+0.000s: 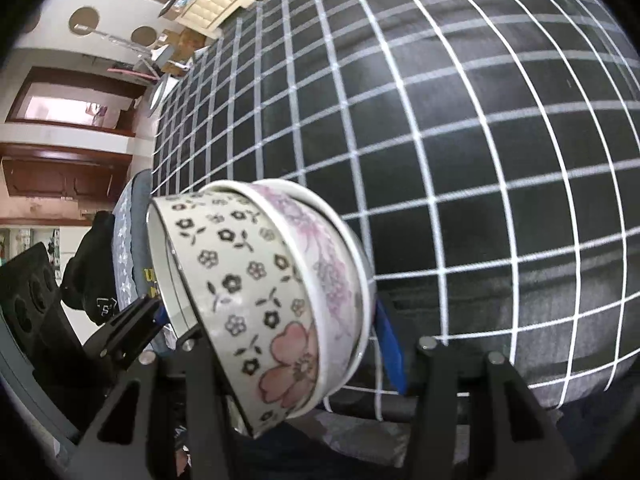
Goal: Organize plates and bowls
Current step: 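Tilt and lower the patterned bowl onto the stacked dishes with the left tool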
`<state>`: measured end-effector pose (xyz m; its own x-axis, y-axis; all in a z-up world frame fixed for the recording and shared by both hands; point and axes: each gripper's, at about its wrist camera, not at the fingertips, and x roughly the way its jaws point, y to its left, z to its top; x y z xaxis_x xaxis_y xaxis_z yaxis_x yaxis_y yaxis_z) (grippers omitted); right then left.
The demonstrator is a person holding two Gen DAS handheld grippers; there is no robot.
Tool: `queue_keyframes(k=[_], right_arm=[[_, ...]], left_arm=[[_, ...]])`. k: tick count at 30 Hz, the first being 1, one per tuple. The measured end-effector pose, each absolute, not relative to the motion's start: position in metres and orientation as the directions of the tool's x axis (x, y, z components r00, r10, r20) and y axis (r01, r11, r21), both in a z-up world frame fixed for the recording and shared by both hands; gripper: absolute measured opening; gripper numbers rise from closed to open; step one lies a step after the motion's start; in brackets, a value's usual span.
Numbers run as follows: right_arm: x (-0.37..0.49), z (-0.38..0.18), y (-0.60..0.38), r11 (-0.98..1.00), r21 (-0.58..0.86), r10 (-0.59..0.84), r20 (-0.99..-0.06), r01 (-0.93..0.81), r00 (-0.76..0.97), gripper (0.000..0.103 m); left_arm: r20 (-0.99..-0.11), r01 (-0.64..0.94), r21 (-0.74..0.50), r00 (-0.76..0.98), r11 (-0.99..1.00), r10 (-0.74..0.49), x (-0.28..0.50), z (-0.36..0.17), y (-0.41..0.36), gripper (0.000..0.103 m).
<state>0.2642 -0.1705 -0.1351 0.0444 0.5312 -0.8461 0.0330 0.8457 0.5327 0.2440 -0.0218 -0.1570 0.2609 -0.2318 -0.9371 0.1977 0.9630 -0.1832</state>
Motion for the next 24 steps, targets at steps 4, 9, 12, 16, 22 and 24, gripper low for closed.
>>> queue_keyframes(k=[4, 9, 12, 16, 22, 24], right_arm=[[0.268, -0.117, -0.144, 0.852, 0.522, 0.523, -0.851, -0.027, 0.050, 0.055], [0.271, -0.113, -0.103, 0.841, 0.535, 0.538, -0.842, -0.083, 0.028, 0.055], [0.269, -0.118, -0.078, 0.841, 0.529, 0.533, -0.846, -0.110, 0.011, 0.055], [0.270, -0.130, -0.046, 0.838, 0.528, 0.529, -0.848, -0.140, -0.030, 0.055], [0.274, -0.143, -0.022, 0.835, 0.523, 0.518, -0.852, -0.169, -0.076, 0.055], [0.275, -0.147, -0.018, 0.836, 0.519, 0.512, -0.855, -0.177, -0.087, 0.055]], left_arm=[[-0.926, 0.167, -0.186, 0.301, 0.968, -0.230, 0.243, -0.136, 0.000, 0.043], [-0.921, 0.103, -0.164, 0.340, 0.981, -0.190, 0.240, -0.115, 0.038, 0.043], [-0.923, 0.067, -0.141, 0.351, 0.988, -0.156, 0.237, -0.112, 0.060, 0.043], [-0.933, 0.006, -0.132, 0.338, 0.991, -0.127, 0.231, -0.118, 0.089, 0.043], [-0.940, -0.051, -0.124, 0.325, 0.991, -0.101, 0.220, -0.132, 0.121, 0.043], [-0.943, -0.063, -0.125, 0.318, 0.990, -0.099, 0.218, -0.136, 0.128, 0.043]])
